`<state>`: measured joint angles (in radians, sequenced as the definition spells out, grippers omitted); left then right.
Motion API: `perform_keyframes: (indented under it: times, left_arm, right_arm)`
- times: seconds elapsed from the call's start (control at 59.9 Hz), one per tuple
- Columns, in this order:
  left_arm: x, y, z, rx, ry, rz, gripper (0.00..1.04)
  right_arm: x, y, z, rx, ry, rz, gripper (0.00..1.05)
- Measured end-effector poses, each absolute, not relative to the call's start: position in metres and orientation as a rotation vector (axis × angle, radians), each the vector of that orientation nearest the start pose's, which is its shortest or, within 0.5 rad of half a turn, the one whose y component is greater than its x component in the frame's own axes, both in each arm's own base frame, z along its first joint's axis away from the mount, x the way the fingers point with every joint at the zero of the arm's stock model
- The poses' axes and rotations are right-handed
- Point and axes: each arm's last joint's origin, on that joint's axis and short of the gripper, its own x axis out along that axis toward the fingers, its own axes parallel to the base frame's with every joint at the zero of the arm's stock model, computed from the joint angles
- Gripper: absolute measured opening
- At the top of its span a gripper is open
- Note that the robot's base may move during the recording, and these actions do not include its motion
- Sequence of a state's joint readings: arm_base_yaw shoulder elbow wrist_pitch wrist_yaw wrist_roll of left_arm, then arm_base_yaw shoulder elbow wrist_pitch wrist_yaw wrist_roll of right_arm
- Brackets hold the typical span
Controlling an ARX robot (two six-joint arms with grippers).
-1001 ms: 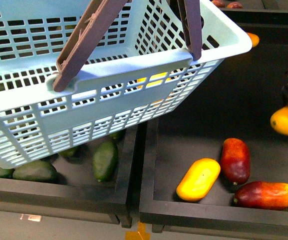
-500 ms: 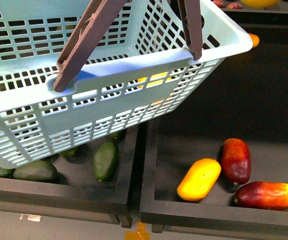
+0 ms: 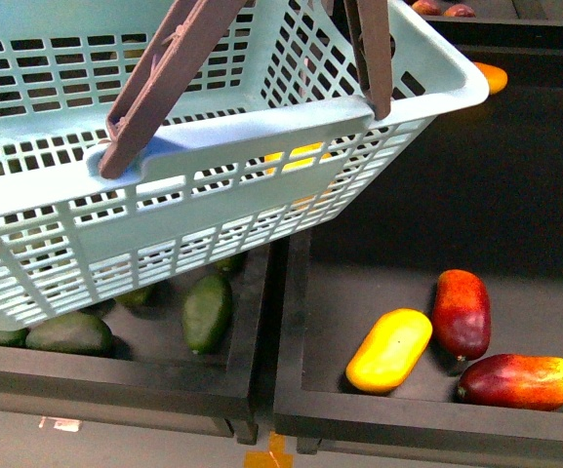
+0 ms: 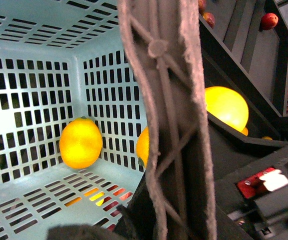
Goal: Pick lemon and mango into basket
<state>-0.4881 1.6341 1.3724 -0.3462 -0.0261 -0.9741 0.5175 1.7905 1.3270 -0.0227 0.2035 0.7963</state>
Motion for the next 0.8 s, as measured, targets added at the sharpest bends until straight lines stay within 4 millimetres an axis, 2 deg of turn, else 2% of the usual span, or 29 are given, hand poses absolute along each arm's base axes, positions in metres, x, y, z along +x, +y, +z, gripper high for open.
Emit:
perform_keyframes:
  times: [0.067,0.167,0.3,0.45,0.651,0.801]
  left_arm:
    - [0.326,-0.172,0.306,-0.772,0.752,-0.120,0.05]
    - [0.326,-0.172,0.306,-0.771,0.751,-0.119,0.05]
    - [0.326,-0.173,0.305,-0.772,0.758,-0.124,0.05]
    - [0.326,-0.172,0.305,-0.778,0.754,-0.114,0.05]
    - [0.326,-0.172,0.305,-0.773,0.752,-0.114,0.05]
    - [0.326,-0.172,0.305,-0.775,0.756,-0.120,0.05]
  right_arm:
    - [0.359,0.198,0.257,0.599,0.556,0.101,0.85]
    - [0.360,0.196,0.257,0.609,0.555,0.092,0.97]
    - [0.359,0.189,0.257,0.625,0.550,0.078,0.96]
    - [0.351,0.169,0.261,0.630,0.517,0.030,0.96]
    - [0.330,0.123,0.277,0.588,0.409,-0.095,0.96]
    - [0.307,0.088,0.272,0.509,0.386,-0.210,0.96]
